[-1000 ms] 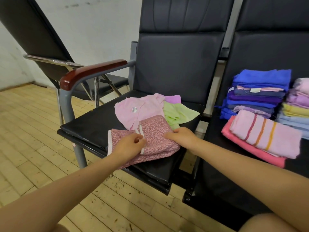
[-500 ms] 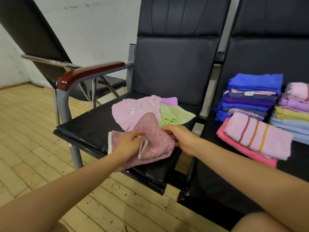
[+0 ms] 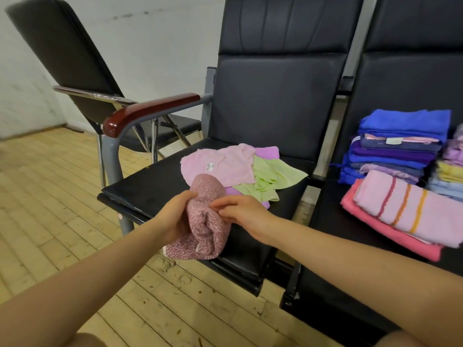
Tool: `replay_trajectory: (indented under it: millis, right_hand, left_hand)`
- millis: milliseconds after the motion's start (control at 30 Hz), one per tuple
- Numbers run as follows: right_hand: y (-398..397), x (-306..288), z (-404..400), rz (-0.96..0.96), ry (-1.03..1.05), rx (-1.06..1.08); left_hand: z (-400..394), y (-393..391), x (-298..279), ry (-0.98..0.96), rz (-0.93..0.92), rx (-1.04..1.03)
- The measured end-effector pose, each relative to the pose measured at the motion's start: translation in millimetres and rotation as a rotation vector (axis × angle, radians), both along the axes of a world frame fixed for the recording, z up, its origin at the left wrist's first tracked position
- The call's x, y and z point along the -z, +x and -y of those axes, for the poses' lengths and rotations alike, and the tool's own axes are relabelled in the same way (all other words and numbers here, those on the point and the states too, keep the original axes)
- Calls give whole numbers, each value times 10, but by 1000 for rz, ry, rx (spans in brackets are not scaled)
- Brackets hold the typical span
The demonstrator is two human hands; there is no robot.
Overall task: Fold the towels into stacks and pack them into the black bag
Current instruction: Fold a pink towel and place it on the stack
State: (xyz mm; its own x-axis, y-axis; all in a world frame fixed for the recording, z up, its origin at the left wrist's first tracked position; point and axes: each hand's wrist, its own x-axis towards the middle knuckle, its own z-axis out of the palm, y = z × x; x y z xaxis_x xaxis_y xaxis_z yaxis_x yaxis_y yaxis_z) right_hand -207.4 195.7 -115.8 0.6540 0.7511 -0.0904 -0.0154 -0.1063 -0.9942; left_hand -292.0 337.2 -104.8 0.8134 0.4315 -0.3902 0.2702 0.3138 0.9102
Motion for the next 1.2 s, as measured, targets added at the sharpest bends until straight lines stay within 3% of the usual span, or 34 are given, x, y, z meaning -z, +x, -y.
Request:
replay_trajectory:
  millis: [67, 133, 367, 567, 633, 733, 967, 1033, 1200]
  right_hand:
    - [-18, 103, -20, 138, -74, 91]
    - [-39, 176, -27, 147, -123, 135]
    - [-75, 121, -157, -70, -237, -17]
    - [-109, 68, -227, -464, 47, -91]
    - [-95, 72, -196, -538, 102, -90]
    - [-53, 111, -128, -533, 92, -33]
    - [90, 217, -39, -348, -67, 90]
    - [110, 204, -9, -255, -95, 116]
    - [241, 49, 97, -254, 53, 151]
  left_hand:
    - [-31, -31, -20, -6, -51, -28]
    - [-77, -39, -23, -44, -66, -47]
    - [-170, -81, -69, -143, 0, -135]
    - [-81, -41, -60, -157, 69, -101]
    - [-29, 21, -54, -62, 99, -105]
    - [-24, 109, 32, 245, 50, -102]
    - [-76, 151, 272, 697, -263, -25]
    - [-93, 134, 273, 655, -256, -22]
    - [-50, 6, 123, 209, -183, 37]
